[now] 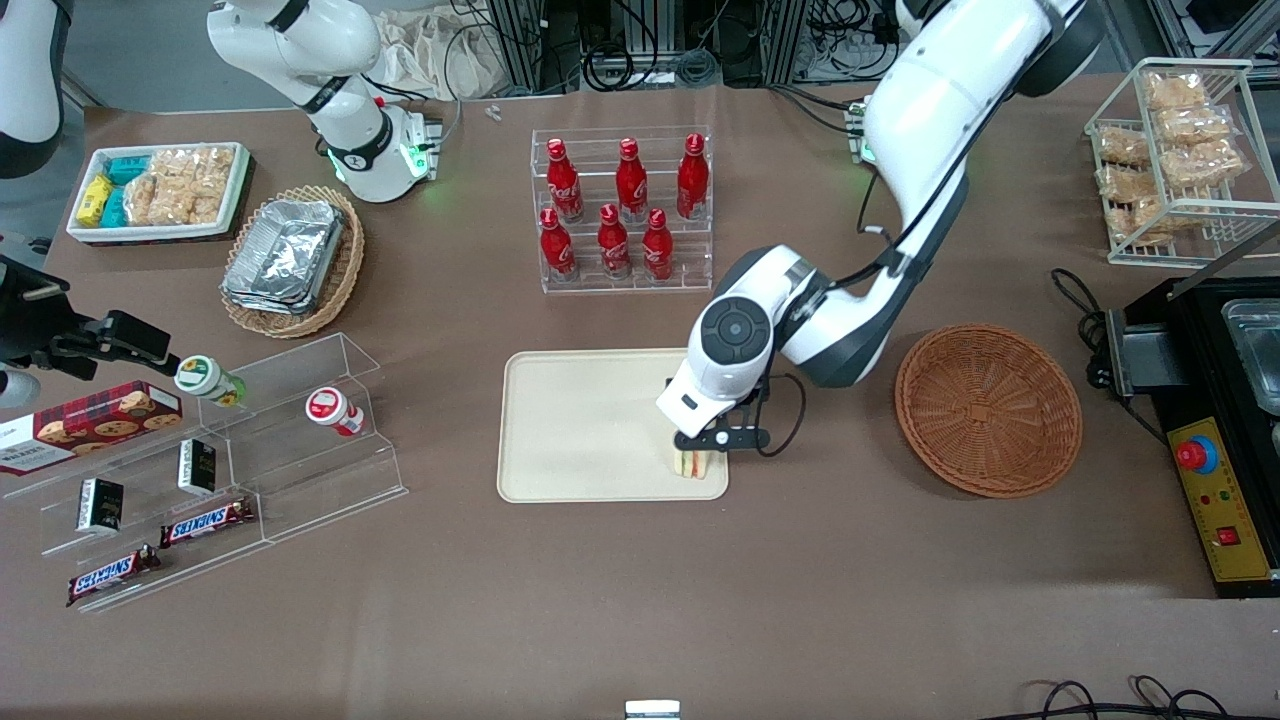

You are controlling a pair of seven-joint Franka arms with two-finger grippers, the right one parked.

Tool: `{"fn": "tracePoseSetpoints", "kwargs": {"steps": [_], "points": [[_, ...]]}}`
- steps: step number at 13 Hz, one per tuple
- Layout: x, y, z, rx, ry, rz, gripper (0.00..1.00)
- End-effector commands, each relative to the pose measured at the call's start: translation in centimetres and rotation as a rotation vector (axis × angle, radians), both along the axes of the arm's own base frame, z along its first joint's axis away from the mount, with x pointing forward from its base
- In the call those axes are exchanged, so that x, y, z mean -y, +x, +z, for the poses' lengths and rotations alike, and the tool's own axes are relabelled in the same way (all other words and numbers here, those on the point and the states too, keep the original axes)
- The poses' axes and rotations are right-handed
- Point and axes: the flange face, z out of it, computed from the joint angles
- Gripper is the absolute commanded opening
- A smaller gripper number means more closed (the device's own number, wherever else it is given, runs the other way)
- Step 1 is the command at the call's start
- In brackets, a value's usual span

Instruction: Place sandwich from basket to tray

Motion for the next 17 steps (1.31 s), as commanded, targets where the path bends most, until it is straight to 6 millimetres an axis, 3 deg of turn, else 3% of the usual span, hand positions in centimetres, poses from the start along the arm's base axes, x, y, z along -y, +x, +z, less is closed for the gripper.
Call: {"fn": "tracePoseSetpoints", "kwargs": {"steps": [1,3,5,9,11,14,17], "points": [[-4.7,0.0,7.7,0.035,0.071,-0.079,0.99],[-9.0,-0.1,12.9,0.048,0.12,-0.094,0.99],[-13.4,0.2,16.8,0.041,0.146,-0.118,0.99],[-24.6,0.6,23.9,-0.008,0.054,-0.177,0.99],[-28.8,0.4,26.0,-0.002,0.055,-0.191,0.99],[-35.5,0.9,27.8,-0.021,0.074,-0.039,1.0],[-38.0,0.9,27.7,-0.035,0.076,0.02,1.0]]}}
